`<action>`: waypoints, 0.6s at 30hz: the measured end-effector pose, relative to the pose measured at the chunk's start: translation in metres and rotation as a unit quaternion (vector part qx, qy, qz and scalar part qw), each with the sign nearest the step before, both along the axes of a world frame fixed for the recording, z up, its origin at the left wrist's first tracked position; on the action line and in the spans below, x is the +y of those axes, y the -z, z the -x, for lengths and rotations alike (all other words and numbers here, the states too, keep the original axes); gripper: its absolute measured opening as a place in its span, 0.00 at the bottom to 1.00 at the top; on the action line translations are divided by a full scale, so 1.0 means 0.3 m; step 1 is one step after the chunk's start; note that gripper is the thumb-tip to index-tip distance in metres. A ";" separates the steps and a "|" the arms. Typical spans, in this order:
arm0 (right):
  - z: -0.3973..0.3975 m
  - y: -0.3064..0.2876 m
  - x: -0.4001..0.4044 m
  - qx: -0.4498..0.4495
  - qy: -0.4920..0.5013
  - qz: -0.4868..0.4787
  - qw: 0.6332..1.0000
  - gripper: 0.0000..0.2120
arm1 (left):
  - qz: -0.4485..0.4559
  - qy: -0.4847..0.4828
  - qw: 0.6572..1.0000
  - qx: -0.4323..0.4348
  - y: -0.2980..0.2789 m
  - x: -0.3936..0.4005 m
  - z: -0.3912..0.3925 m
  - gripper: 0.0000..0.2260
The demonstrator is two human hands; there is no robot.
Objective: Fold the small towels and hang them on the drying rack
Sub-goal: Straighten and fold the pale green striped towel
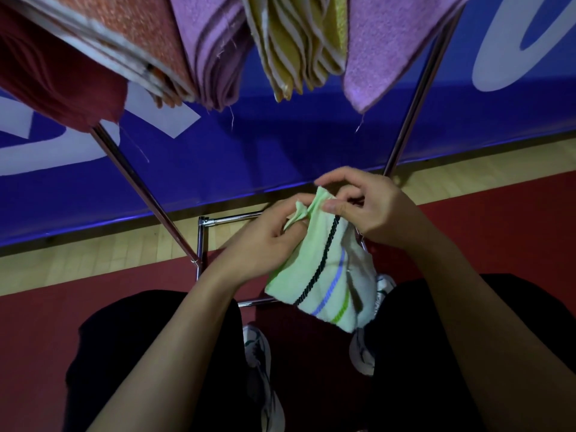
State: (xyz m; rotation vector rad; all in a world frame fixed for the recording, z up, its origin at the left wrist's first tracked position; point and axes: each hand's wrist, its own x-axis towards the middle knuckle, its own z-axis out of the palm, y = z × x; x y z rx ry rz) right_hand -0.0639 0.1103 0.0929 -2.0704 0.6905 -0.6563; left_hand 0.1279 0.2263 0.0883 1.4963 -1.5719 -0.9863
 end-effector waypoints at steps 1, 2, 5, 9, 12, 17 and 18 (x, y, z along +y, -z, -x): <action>0.001 0.001 -0.002 0.002 -0.005 0.010 1.000 0.09 | 0.005 0.000 1.000 -0.011 0.002 0.000 0.000 0.15; 0.004 0.001 -0.003 0.004 -0.007 0.014 1.000 0.07 | 0.009 0.000 1.000 -0.018 0.003 -0.001 0.000 0.15; 0.005 0.001 -0.006 0.006 0.003 0.020 1.000 0.06 | 0.019 0.010 0.999 -0.027 0.001 -0.004 0.000 0.15; 0.009 -0.004 -0.006 0.011 0.015 0.016 1.000 0.06 | 0.015 0.020 1.000 -0.015 -0.006 -0.005 0.001 0.13; 0.006 -0.008 -0.002 0.009 0.009 0.005 1.000 0.06 | 0.011 0.017 1.000 -0.024 -0.005 -0.002 0.002 0.13; -0.009 -0.008 0.011 0.000 0.009 0.035 0.999 0.04 | 0.002 0.001 0.999 -0.044 0.007 -0.002 -0.004 0.12; -0.008 -0.008 0.011 -0.005 0.012 0.039 0.999 0.04 | 0.001 -0.004 0.999 -0.042 0.008 -0.002 -0.002 0.12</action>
